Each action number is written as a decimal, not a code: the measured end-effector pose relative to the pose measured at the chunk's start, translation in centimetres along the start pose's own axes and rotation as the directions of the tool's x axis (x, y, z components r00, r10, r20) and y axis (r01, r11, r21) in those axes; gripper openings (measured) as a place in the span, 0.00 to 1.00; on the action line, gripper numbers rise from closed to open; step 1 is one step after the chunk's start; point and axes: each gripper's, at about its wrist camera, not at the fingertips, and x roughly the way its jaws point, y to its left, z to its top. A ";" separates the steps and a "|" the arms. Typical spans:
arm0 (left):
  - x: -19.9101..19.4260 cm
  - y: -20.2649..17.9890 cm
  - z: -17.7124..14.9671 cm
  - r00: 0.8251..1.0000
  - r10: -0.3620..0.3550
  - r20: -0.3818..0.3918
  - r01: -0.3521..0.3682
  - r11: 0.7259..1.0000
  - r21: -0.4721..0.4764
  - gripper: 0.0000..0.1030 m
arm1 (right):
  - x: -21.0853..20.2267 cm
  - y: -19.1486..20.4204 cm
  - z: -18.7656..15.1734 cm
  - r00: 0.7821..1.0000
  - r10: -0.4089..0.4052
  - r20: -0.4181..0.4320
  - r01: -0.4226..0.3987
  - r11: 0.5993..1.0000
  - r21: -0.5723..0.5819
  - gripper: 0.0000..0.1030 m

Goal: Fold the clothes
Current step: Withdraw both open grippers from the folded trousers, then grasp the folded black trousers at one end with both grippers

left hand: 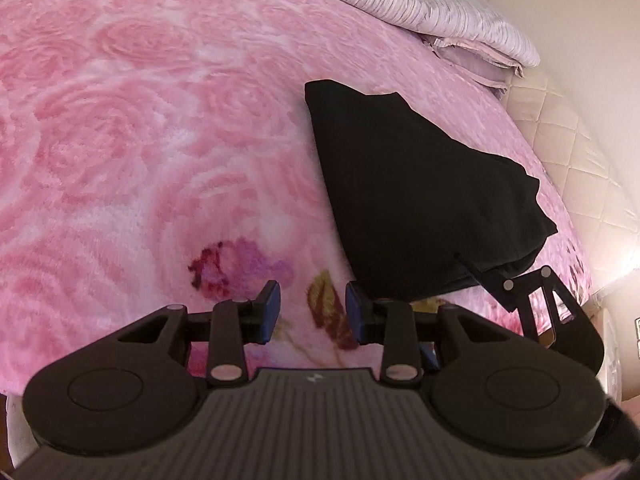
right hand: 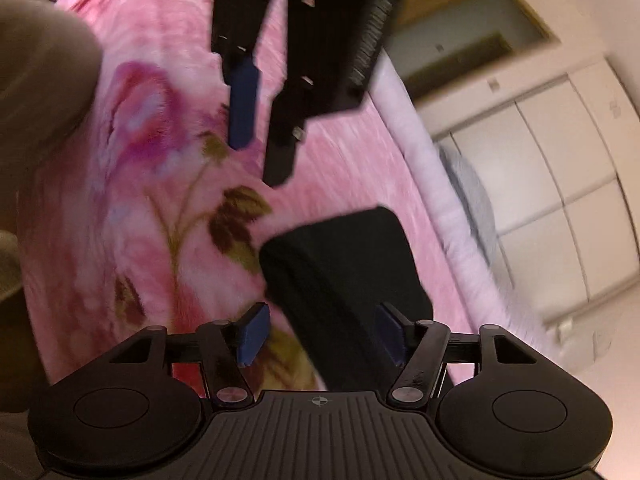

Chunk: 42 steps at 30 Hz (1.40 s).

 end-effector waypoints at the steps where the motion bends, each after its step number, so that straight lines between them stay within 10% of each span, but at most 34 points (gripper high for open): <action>1: 0.1 0.1 0.1 1.000 -0.001 0.000 0.001 1.000 -0.003 0.29 | 0.3 0.4 0.1 1.000 -0.009 0.013 0.010 0.999 -0.036 0.61; 8: 0.8 0.9 0.6 1.000 -0.002 -0.001 0.002 1.000 -0.029 0.29 | 2.6 1.0 0.9 0.998 -0.047 0.036 0.049 0.998 -0.048 0.60; 12: 0.8 0.7 0.9 1.000 0.000 0.003 0.000 1.000 -0.017 0.29 | 2.9 0.1 0.6 0.999 0.021 0.031 -0.022 0.998 0.051 0.21; 16: 0.8 -0.3 1.8 1.000 -0.014 0.017 0.013 0.999 0.033 0.28 | 2.9 -2.7 0.2 0.996 0.070 0.047 -0.081 0.950 0.301 0.11; 19: 0.7 -1.8 3.0 0.999 -0.027 0.043 0.023 0.996 0.089 0.27 | 2.3 -7.9 -1.3 0.985 0.130 0.115 -0.174 0.753 0.635 0.09; 24: 1.9 -6.0 5.2 0.993 -0.098 0.073 0.083 0.980 0.180 0.27 | 0.0 -17.0 -7.9 0.973 0.053 0.226 -0.232 0.220 0.947 0.09; 29: 3.7 -10.5 7.3 0.981 -0.173 0.083 0.145 0.952 0.270 0.27 | -2.8 -22.4 -16.0 0.981 -0.119 0.154 -0.165 -0.085 0.983 0.09; 38: 13.2 -18.8 8.4 0.965 -0.256 -0.060 0.261 0.902 0.343 0.27 | -3.2 -23.0 -31.1 0.994 -0.083 -0.076 0.026 -0.488 0.872 0.09; 42: 14.7 -20.0 8.1 0.970 -0.232 -0.073 0.243 0.898 0.367 0.27 | -3.5 -24.1 -31.1 0.991 -0.119 -0.067 0.011 -0.423 0.906 0.09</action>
